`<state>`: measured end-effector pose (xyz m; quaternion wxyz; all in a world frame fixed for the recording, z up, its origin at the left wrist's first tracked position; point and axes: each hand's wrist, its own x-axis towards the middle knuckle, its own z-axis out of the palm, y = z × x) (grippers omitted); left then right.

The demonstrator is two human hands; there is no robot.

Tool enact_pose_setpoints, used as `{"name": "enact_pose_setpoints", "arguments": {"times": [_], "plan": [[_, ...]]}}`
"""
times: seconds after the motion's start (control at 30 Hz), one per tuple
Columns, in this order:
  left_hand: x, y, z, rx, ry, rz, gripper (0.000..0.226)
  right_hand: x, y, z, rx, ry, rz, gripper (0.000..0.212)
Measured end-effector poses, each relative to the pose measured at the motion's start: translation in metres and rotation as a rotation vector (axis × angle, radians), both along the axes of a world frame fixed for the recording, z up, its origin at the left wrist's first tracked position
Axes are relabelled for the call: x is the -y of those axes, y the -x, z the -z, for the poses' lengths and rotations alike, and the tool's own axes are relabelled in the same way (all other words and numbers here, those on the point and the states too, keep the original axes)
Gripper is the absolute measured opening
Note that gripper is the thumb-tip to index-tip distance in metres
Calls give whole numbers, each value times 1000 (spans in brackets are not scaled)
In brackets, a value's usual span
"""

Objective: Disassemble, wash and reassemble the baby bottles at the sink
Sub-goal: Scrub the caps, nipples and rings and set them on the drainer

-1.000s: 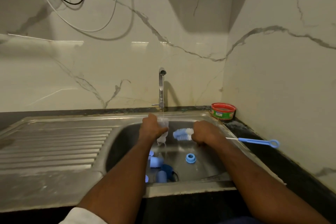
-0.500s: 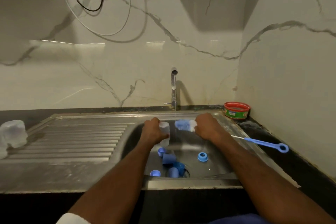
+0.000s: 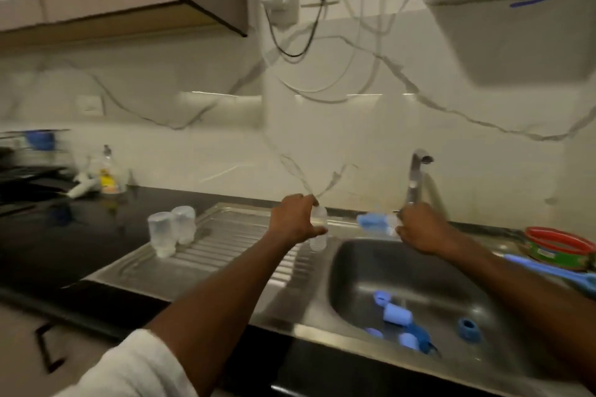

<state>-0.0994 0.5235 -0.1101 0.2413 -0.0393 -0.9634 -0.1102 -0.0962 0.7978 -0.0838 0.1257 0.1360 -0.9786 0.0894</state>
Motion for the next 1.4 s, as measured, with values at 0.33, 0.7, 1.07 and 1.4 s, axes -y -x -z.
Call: {"name": "enact_pose_setpoints", "arguments": {"times": [0.33,0.7,1.07,1.4], "plan": [[188,-1,-51,46,190,-453,69,213,21,-25,-35,45,-264,33],[228,55,-39,161,398,-582,60,271,64,12,25,197,-283,25],[235,62,-25,325,432,-671,63,267,58,21,51,252,-369,37],[242,64,-26,370,418,-623,78,268,44,22,10,173,-406,23]]}}
